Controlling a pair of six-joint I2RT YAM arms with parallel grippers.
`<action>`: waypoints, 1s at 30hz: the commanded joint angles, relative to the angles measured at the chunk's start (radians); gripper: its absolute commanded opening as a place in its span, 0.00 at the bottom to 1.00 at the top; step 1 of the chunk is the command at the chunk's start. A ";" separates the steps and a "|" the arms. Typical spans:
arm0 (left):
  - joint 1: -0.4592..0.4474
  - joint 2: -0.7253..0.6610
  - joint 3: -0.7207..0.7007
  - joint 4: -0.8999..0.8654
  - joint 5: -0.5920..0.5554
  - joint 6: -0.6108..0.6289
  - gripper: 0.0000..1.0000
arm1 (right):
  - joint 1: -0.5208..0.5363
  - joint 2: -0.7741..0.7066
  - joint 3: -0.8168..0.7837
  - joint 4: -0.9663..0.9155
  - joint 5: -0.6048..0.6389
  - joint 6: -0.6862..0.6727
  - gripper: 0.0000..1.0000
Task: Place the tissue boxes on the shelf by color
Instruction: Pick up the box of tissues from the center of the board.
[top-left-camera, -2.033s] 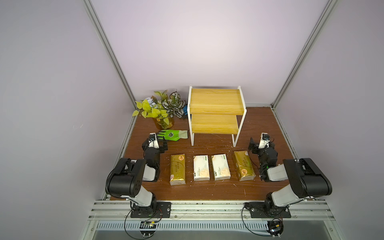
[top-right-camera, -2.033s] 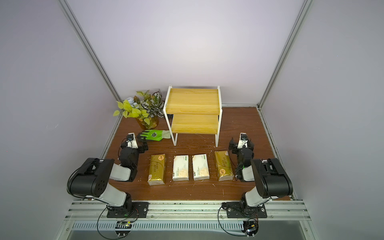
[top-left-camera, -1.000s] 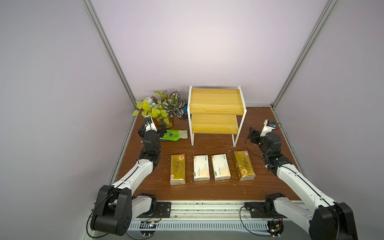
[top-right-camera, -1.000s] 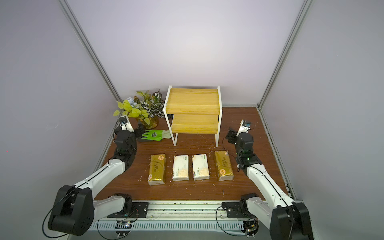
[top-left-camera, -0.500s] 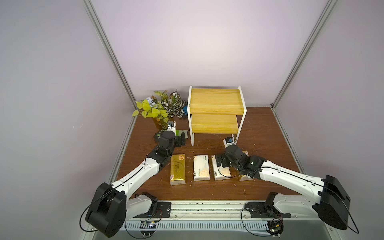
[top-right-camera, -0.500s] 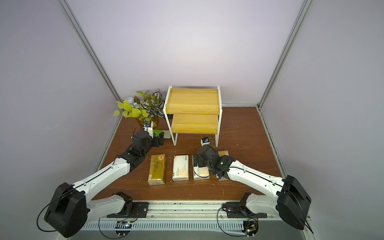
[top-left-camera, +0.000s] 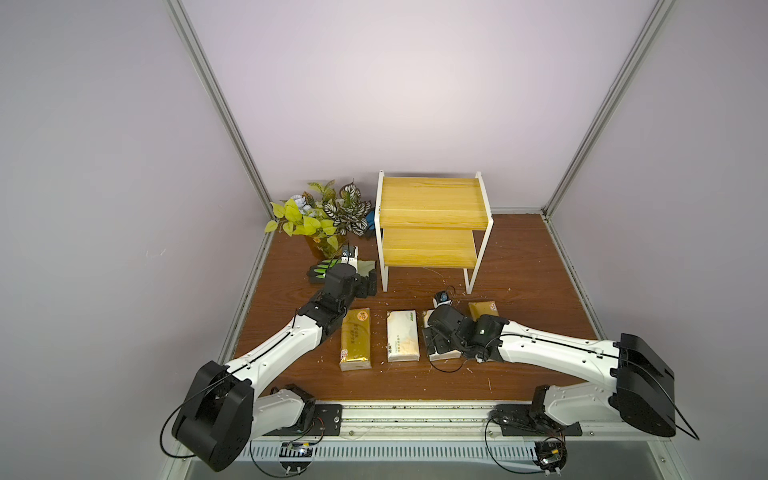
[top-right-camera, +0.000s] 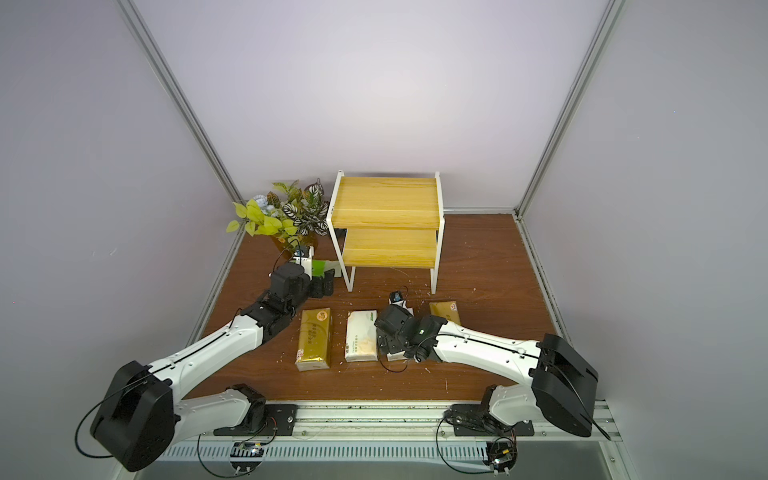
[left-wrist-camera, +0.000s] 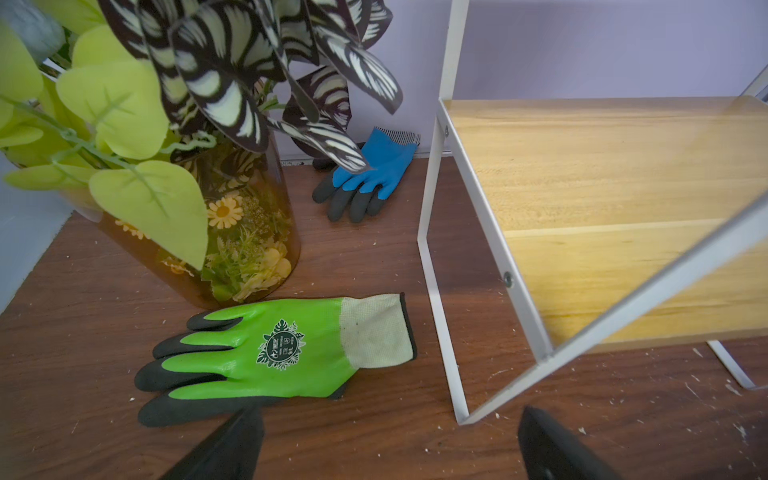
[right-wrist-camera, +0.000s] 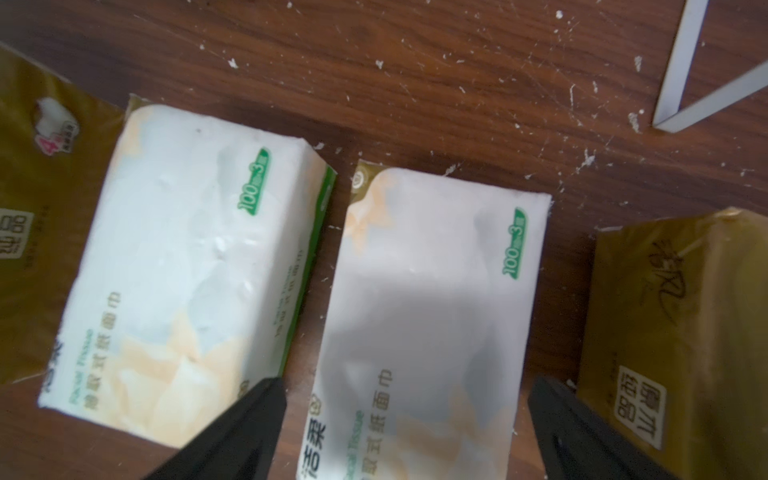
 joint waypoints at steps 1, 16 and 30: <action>-0.008 0.020 -0.004 -0.019 -0.007 -0.022 0.99 | 0.022 -0.036 -0.015 -0.029 -0.042 0.049 0.99; -0.015 0.046 -0.020 -0.012 -0.007 -0.044 0.99 | 0.050 -0.092 -0.111 0.046 -0.010 0.120 0.99; -0.016 0.084 -0.016 -0.014 0.050 -0.049 1.00 | 0.091 -0.089 -0.153 0.077 -0.003 0.155 0.99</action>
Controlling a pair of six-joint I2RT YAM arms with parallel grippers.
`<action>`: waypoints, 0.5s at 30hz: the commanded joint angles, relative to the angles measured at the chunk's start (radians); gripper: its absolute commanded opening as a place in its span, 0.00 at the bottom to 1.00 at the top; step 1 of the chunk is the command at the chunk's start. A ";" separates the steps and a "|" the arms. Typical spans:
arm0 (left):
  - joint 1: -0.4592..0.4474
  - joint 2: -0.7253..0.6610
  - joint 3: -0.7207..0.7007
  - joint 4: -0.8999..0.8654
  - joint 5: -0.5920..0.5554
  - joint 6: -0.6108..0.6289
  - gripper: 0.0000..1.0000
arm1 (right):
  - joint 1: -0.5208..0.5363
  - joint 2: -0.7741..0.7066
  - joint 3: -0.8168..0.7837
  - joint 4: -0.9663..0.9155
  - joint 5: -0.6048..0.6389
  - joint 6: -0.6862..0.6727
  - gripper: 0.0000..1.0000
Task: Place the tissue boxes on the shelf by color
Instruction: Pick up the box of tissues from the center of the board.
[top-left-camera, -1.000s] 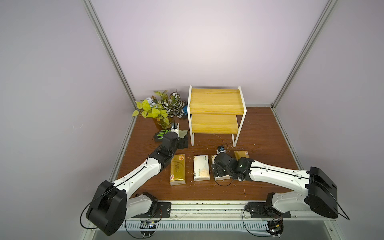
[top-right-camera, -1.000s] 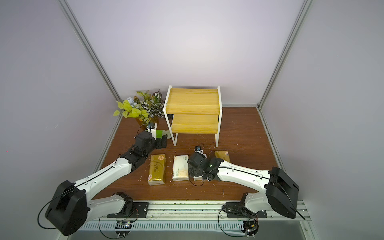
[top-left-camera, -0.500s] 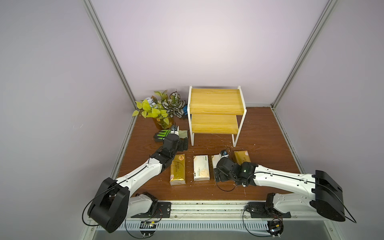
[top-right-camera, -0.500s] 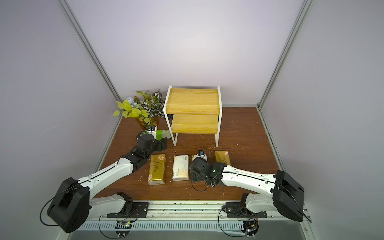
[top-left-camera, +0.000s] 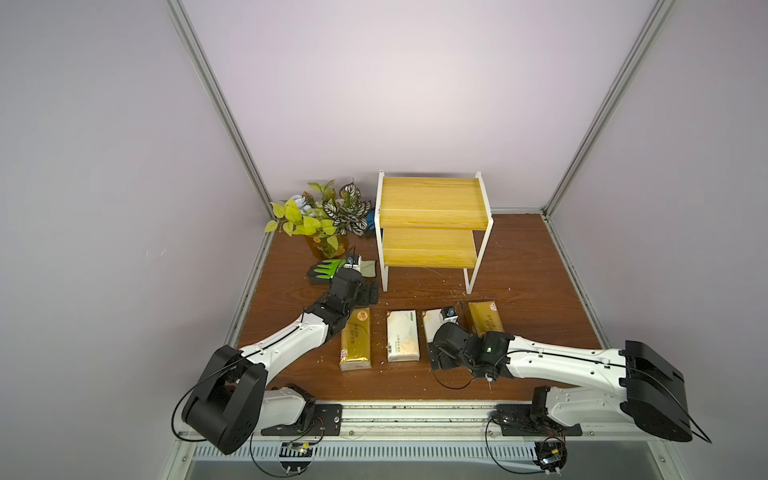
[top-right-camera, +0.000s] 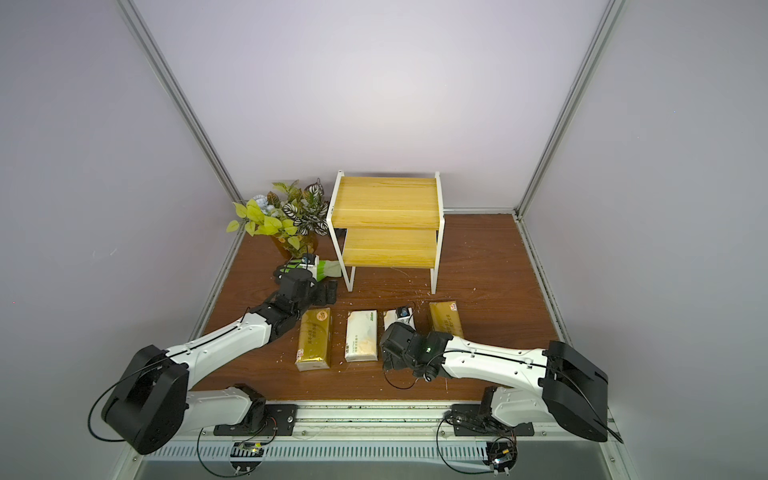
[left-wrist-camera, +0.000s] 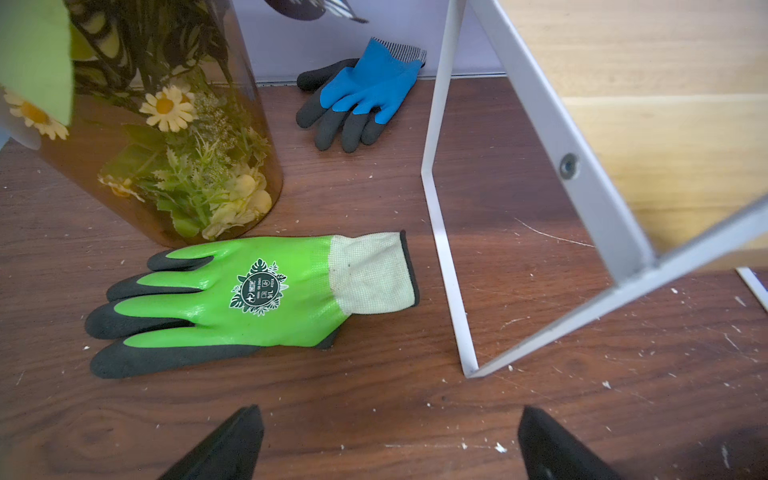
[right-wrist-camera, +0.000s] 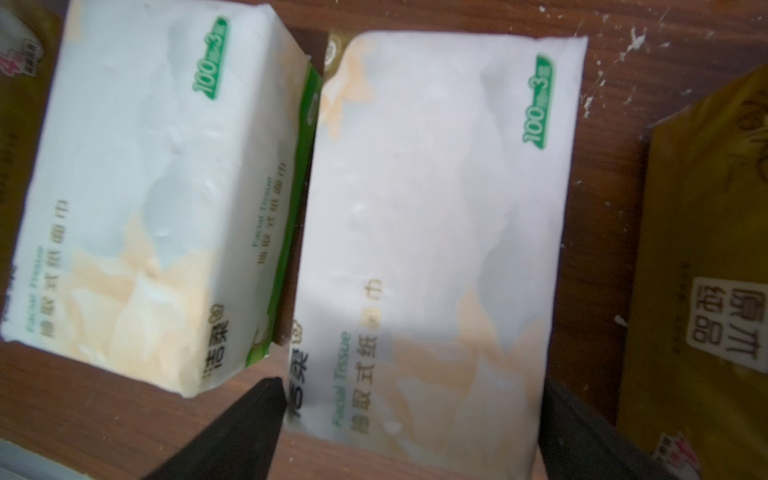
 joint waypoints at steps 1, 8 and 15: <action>-0.011 0.012 0.019 -0.008 0.022 -0.005 1.00 | 0.020 -0.012 0.001 0.002 0.010 0.017 0.99; -0.014 0.026 0.023 -0.013 0.038 0.000 1.00 | 0.033 0.008 -0.013 0.000 0.022 0.038 0.99; -0.016 0.034 0.029 -0.013 0.052 0.009 1.00 | 0.033 0.063 -0.023 0.057 0.010 0.048 0.99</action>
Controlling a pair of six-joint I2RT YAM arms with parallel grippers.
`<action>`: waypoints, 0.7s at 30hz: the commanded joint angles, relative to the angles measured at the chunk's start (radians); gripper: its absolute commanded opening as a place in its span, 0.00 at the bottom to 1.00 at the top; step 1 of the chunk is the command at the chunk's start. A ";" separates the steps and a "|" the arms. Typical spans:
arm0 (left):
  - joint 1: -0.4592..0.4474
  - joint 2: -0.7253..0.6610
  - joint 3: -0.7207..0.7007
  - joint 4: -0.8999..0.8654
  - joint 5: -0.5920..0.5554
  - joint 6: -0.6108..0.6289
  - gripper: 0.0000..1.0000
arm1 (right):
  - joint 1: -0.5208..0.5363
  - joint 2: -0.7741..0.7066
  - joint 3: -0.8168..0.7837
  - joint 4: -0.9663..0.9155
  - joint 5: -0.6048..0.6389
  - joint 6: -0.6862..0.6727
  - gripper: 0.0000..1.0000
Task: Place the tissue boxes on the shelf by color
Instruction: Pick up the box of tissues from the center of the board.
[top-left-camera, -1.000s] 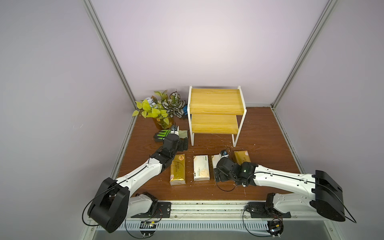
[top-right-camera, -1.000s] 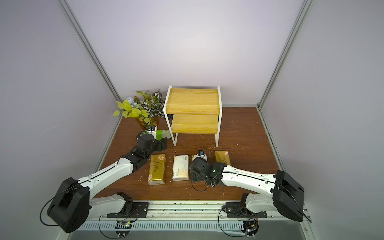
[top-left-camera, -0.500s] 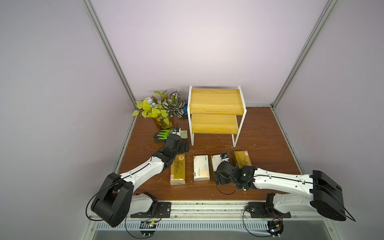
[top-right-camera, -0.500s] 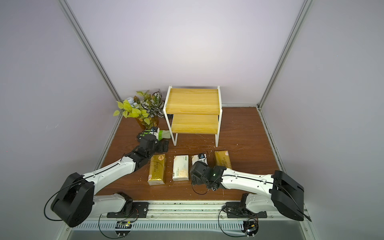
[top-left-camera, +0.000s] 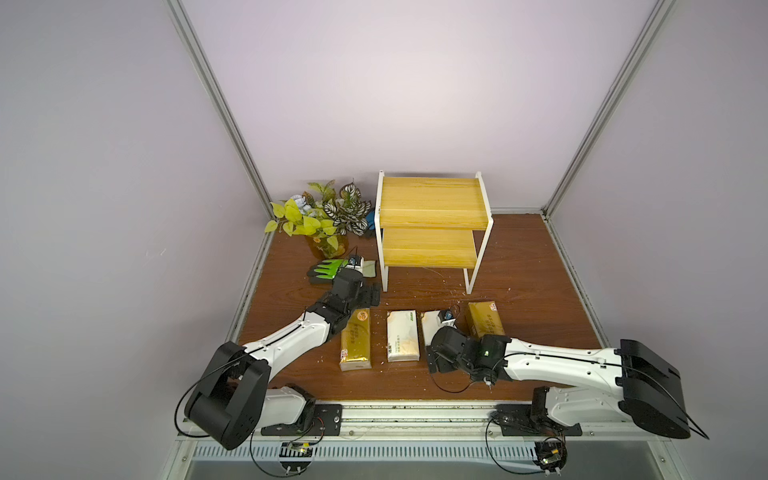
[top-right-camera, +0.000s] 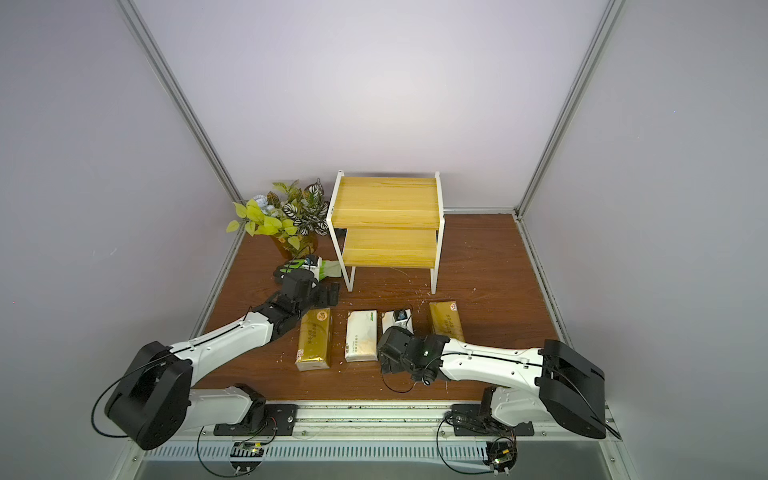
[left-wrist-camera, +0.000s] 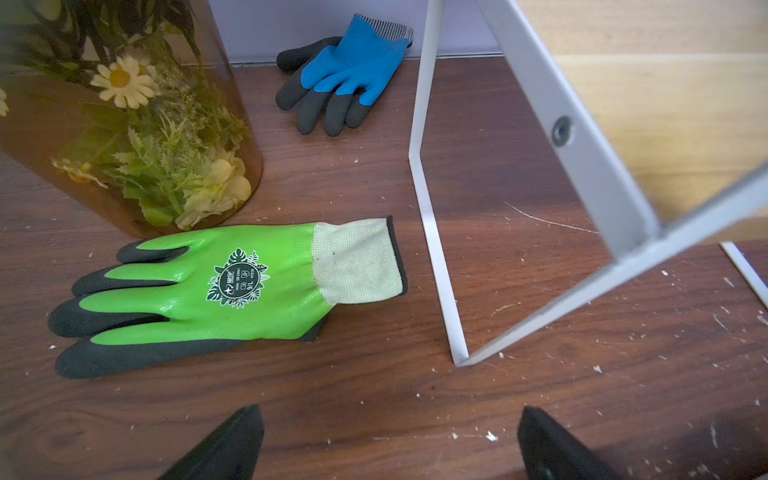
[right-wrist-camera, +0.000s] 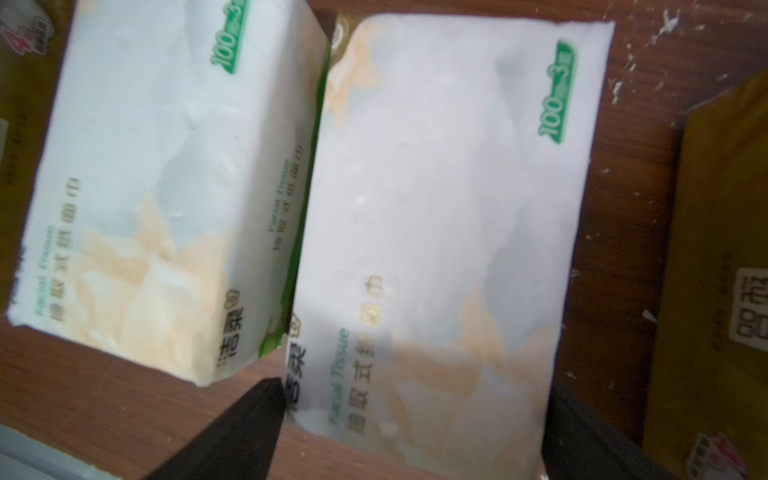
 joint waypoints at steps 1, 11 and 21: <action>-0.013 0.011 0.030 -0.011 0.017 0.010 1.00 | 0.005 0.042 -0.016 0.031 0.004 0.021 0.99; -0.015 0.029 0.033 -0.020 0.025 0.015 1.00 | 0.012 0.096 -0.033 -0.002 0.030 0.069 0.99; -0.019 0.048 0.038 -0.016 0.031 0.014 1.00 | 0.015 0.083 -0.089 -0.014 0.068 0.134 0.99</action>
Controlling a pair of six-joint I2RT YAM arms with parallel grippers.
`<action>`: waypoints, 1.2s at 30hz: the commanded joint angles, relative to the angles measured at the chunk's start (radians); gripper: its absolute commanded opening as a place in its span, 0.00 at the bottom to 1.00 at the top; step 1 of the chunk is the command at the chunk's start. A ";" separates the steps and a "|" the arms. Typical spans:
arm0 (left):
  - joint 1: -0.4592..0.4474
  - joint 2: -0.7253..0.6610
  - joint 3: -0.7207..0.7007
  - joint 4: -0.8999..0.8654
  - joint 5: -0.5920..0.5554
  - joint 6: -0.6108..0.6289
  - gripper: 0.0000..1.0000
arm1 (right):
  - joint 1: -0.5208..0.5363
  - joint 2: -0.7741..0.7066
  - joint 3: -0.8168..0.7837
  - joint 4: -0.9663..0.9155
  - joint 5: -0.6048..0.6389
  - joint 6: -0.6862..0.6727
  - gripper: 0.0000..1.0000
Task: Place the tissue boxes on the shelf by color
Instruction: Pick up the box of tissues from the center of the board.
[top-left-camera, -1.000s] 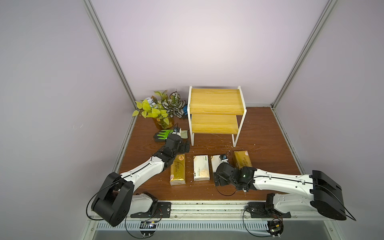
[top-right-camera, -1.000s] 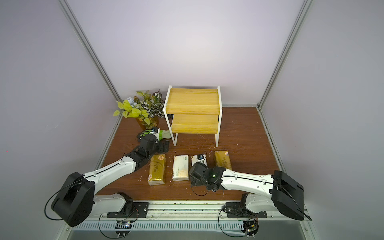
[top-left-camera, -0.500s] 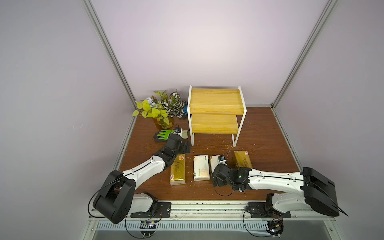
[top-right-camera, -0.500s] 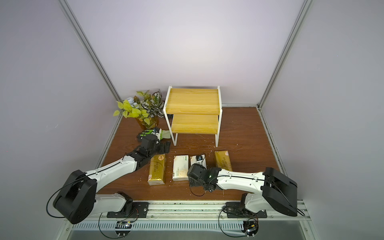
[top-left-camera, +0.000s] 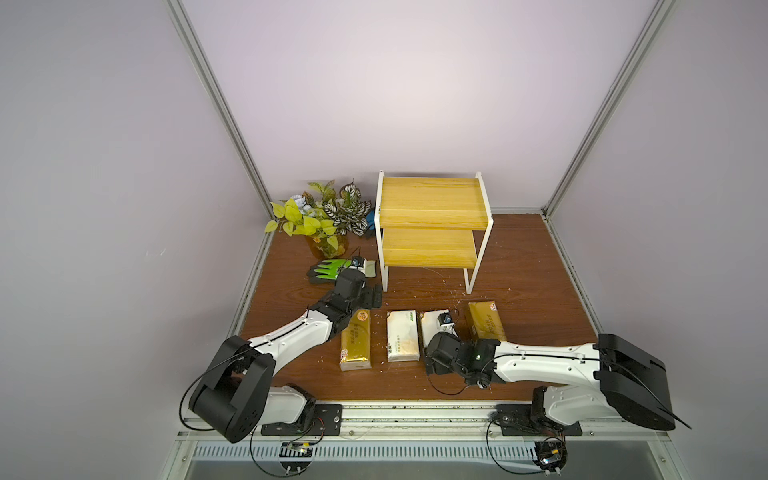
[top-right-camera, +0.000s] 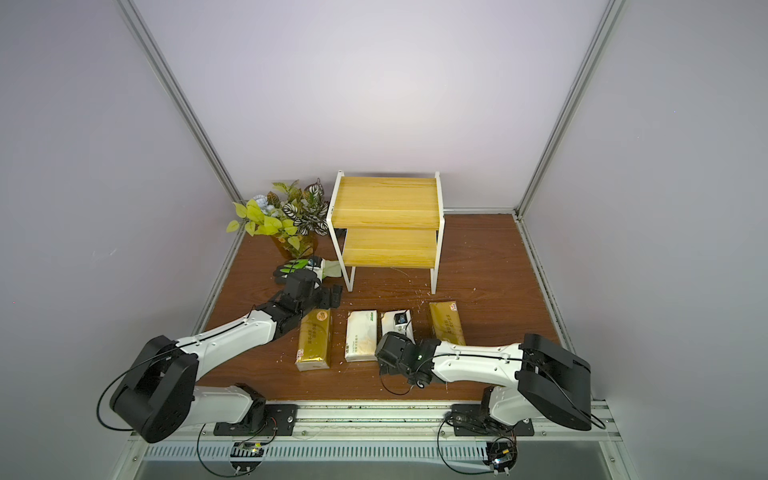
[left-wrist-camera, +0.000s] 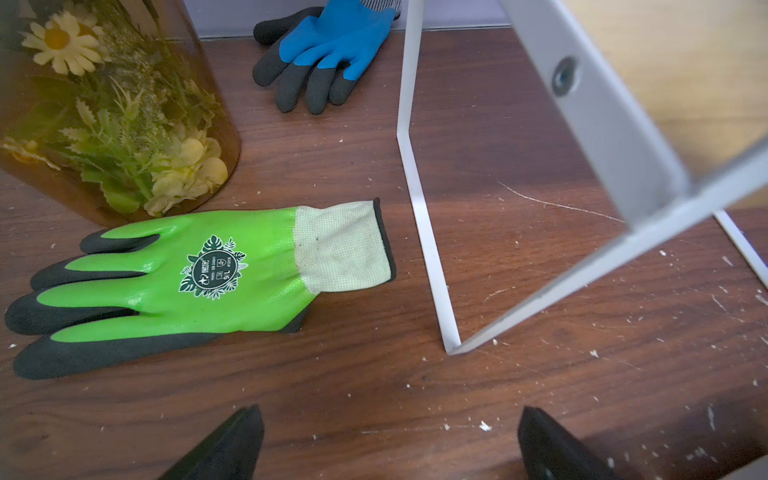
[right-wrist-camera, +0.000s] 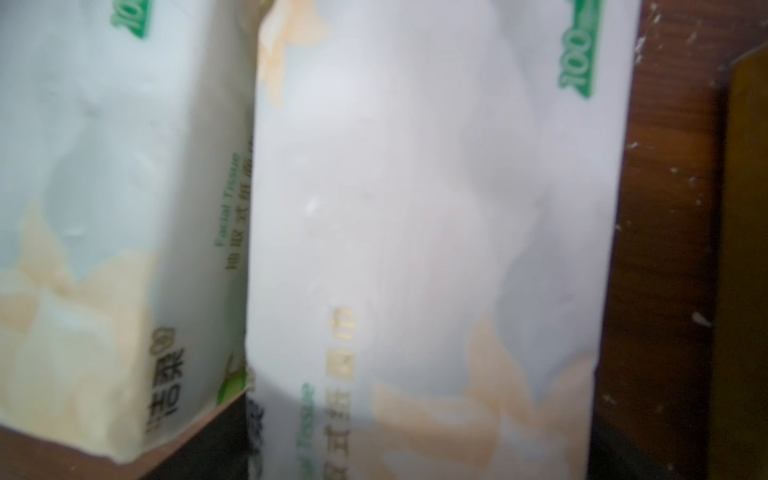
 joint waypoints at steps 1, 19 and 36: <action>-0.014 0.010 0.033 -0.012 0.007 0.009 1.00 | 0.002 0.011 -0.040 -0.094 0.027 0.049 0.99; -0.016 0.038 0.042 -0.005 0.010 0.011 0.99 | 0.008 0.032 0.026 -0.218 0.120 0.109 0.72; -0.016 0.039 0.034 -0.005 -0.019 0.011 1.00 | -0.017 -0.135 0.251 -0.285 0.363 -0.037 0.71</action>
